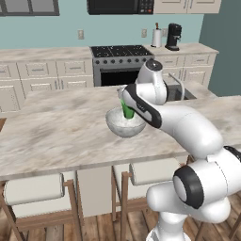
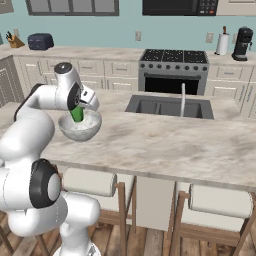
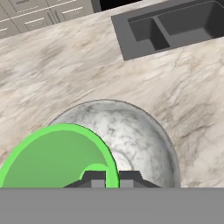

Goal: Place the cup inside the bowl on the dining table and move the bowl to any counter.

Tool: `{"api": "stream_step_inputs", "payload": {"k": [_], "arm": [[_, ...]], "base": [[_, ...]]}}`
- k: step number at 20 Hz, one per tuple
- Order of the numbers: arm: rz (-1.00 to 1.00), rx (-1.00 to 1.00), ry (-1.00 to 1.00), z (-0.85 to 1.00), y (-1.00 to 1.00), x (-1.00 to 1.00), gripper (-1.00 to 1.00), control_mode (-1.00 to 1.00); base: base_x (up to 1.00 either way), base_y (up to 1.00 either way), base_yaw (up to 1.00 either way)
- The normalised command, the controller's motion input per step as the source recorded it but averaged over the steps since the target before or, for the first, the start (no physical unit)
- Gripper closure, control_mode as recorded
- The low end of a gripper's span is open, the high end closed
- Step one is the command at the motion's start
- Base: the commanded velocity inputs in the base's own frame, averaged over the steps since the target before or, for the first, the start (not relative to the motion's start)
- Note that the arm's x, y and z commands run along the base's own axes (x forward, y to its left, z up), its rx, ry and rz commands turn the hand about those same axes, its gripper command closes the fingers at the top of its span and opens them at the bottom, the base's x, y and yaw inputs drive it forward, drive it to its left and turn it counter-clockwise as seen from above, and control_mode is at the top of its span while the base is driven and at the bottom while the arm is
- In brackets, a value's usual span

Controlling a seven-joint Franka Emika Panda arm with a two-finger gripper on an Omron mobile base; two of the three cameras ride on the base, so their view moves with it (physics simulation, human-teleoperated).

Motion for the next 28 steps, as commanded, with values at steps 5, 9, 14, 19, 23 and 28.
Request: {"api": "stream_step_inputs", "payload": {"k": [5,9,14,19,23,28], "arm": [[0.00,0.00,0.01,-0.02,0.00,0.00,1.00,-1.00],[0.00,0.00,0.00,0.00,0.00,0.00,1.00,-1.00],[0.00,0.00,0.00,-0.05,0.00,-0.05,1.00,-1.00],[0.00,0.00,0.00,-0.14,0.01,-0.14,1.00,-1.00],[0.00,0.00,0.00,-0.14,0.05,-0.13,1.00,-1.00],[0.00,0.00,0.00,-0.16,0.06,0.01,1.00,-1.00]], "base": [[0.00,0.00,0.00],[0.00,0.00,0.00],[0.00,0.00,0.00],[0.00,0.00,0.00],[0.00,0.00,0.00],[0.00,0.00,0.00]]}}
